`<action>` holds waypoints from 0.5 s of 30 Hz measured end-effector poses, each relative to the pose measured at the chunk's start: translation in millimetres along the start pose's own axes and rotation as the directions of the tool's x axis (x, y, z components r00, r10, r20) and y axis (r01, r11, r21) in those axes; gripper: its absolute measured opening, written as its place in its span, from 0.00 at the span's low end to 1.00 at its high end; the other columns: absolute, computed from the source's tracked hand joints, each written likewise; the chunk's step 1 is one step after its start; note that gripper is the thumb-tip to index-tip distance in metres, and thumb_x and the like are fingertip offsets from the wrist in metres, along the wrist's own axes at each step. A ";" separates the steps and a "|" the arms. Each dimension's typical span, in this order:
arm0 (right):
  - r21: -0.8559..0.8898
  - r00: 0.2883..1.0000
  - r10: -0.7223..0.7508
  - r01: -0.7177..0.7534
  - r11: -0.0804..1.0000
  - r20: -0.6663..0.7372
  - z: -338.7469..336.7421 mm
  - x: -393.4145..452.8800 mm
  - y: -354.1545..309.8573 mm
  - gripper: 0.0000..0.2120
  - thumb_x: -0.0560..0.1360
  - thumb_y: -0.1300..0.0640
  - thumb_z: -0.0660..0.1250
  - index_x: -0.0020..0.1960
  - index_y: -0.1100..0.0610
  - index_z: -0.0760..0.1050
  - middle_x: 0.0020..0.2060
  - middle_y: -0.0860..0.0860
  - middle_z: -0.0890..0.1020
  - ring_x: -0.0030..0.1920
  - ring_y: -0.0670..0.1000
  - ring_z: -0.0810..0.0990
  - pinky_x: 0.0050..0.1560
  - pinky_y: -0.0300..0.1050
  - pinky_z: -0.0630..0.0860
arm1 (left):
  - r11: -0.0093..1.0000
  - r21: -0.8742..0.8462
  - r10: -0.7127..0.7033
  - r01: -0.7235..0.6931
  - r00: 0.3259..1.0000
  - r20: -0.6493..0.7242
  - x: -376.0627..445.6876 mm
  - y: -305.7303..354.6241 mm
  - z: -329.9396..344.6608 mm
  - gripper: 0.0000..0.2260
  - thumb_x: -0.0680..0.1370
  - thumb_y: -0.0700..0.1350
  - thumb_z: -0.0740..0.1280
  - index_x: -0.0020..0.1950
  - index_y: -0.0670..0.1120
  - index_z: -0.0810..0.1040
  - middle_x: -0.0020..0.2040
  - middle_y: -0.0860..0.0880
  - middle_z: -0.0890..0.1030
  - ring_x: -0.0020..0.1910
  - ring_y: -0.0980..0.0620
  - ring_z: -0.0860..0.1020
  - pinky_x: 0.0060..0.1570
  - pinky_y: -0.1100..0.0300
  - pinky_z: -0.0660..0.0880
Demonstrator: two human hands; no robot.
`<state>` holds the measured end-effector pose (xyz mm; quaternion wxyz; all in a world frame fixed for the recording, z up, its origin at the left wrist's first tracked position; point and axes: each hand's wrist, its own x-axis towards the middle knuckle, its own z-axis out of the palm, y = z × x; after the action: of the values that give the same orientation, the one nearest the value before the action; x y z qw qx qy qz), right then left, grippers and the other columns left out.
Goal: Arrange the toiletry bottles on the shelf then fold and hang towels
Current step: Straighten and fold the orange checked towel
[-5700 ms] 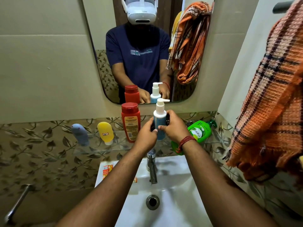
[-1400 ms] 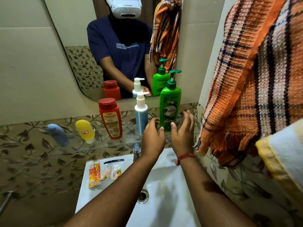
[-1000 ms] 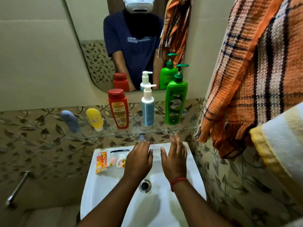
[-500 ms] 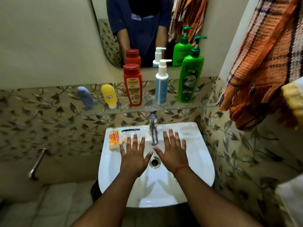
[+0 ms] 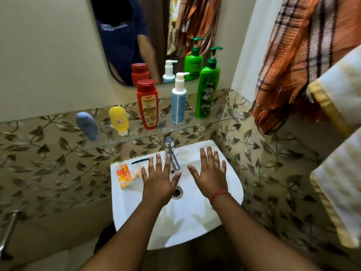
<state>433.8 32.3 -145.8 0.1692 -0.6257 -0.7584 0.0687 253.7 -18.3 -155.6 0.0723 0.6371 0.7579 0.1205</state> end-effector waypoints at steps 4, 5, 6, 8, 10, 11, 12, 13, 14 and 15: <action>0.121 0.975 0.088 -0.064 0.991 -0.204 -50.1 4.2 -0.9 0.40 0.75 0.28 0.41 0.81 0.48 0.50 0.82 0.50 0.50 0.81 0.54 0.49 0.78 0.60 0.50 | 0.990 -0.100 0.091 -0.096 0.994 -0.055 17.6 38.0 -18.1 0.33 0.79 0.68 0.41 0.82 0.57 0.41 0.83 0.48 0.38 0.81 0.45 0.37 0.78 0.40 0.42; 0.143 0.962 0.092 -0.056 0.988 -0.258 -64.9 4.9 -1.8 0.39 0.76 0.29 0.43 0.81 0.49 0.51 0.82 0.50 0.51 0.81 0.54 0.50 0.78 0.59 0.50 | 0.983 -0.132 0.115 -0.125 0.990 -0.084 21.9 49.6 -25.1 0.34 0.78 0.69 0.39 0.82 0.57 0.41 0.83 0.48 0.39 0.81 0.46 0.37 0.78 0.40 0.42; 0.160 0.947 0.086 -0.037 0.986 -0.310 -78.4 5.4 -4.4 0.38 0.77 0.30 0.45 0.81 0.49 0.52 0.82 0.51 0.52 0.81 0.54 0.51 0.78 0.58 0.52 | 0.975 -0.165 0.132 -0.151 0.984 -0.120 25.8 59.9 -31.9 0.35 0.77 0.70 0.38 0.82 0.57 0.42 0.83 0.48 0.39 0.81 0.46 0.38 0.78 0.41 0.42; 0.194 0.911 0.042 0.042 0.980 -0.411 -108.5 6.5 -8.9 0.35 0.80 0.33 0.49 0.81 0.51 0.54 0.81 0.52 0.55 0.80 0.53 0.54 0.78 0.56 0.57 | 0.934 -0.266 0.187 -0.239 0.960 -0.206 34.0 85.7 -50.0 0.35 0.77 0.70 0.38 0.82 0.57 0.43 0.83 0.49 0.41 0.81 0.48 0.39 0.78 0.43 0.42; 0.242 0.870 -0.008 0.146 0.959 -0.493 -139.8 5.5 -17.1 0.32 0.81 0.37 0.52 0.80 0.52 0.56 0.80 0.52 0.59 0.79 0.51 0.58 0.76 0.53 0.62 | 0.848 -0.419 0.212 -0.325 0.932 -0.293 41.1 113.0 -74.0 0.35 0.77 0.71 0.38 0.82 0.58 0.46 0.83 0.51 0.45 0.82 0.50 0.42 0.79 0.44 0.45; 0.253 0.836 -0.031 0.200 0.947 -0.548 -155.0 4.8 -20.8 0.31 0.82 0.39 0.54 0.79 0.53 0.58 0.79 0.52 0.62 0.79 0.50 0.59 0.75 0.52 0.63 | 0.783 -0.498 0.220 -0.374 0.914 -0.340 44.5 127.6 -87.2 0.35 0.78 0.71 0.39 0.82 0.57 0.47 0.83 0.51 0.47 0.82 0.51 0.45 0.79 0.43 0.47; 0.251 0.789 -0.044 0.247 0.936 -0.613 -170.6 4.7 -24.6 0.28 0.82 0.43 0.56 0.78 0.54 0.61 0.77 0.52 0.65 0.78 0.49 0.62 0.75 0.51 0.64 | 0.707 -0.563 0.234 -0.427 0.893 -0.384 46.4 143.9 -102.5 0.32 0.80 0.68 0.42 0.82 0.56 0.49 0.83 0.51 0.49 0.82 0.51 0.47 0.79 0.43 0.50; 0.229 0.726 -0.060 0.292 0.928 -0.685 -184.3 3.6 -29.6 0.25 0.82 0.47 0.59 0.76 0.56 0.64 0.75 0.53 0.68 0.76 0.49 0.64 0.74 0.51 0.66 | 0.632 -0.610 0.238 -0.479 0.868 -0.435 48.3 158.2 -116.4 0.29 0.82 0.63 0.47 0.81 0.55 0.51 0.83 0.50 0.52 0.82 0.50 0.50 0.79 0.44 0.52; 0.203 0.652 -0.065 0.328 0.923 -0.756 -199.7 2.8 -33.4 0.23 0.82 0.51 0.62 0.74 0.58 0.68 0.72 0.54 0.72 0.74 0.50 0.68 0.73 0.51 0.67 | 0.548 -0.652 0.239 -0.524 0.845 -0.478 51.0 175.3 -132.8 0.26 0.83 0.58 0.51 0.80 0.55 0.53 0.82 0.49 0.55 0.81 0.50 0.53 0.78 0.45 0.55; 0.172 0.576 -0.074 0.361 0.917 -0.814 -213.3 1.5 -36.9 0.20 0.81 0.54 0.63 0.71 0.59 0.70 0.69 0.55 0.74 0.72 0.52 0.71 0.71 0.53 0.69 | 0.452 -0.695 0.243 -0.560 0.826 -0.508 53.3 191.7 -148.1 0.24 0.82 0.55 0.54 0.79 0.56 0.54 0.81 0.47 0.59 0.80 0.49 0.57 0.78 0.46 0.57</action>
<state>472.4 3.2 65.2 0.5936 -0.4549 -0.6538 -0.1157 387.0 51.2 41.6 0.1987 0.6599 0.4357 0.5790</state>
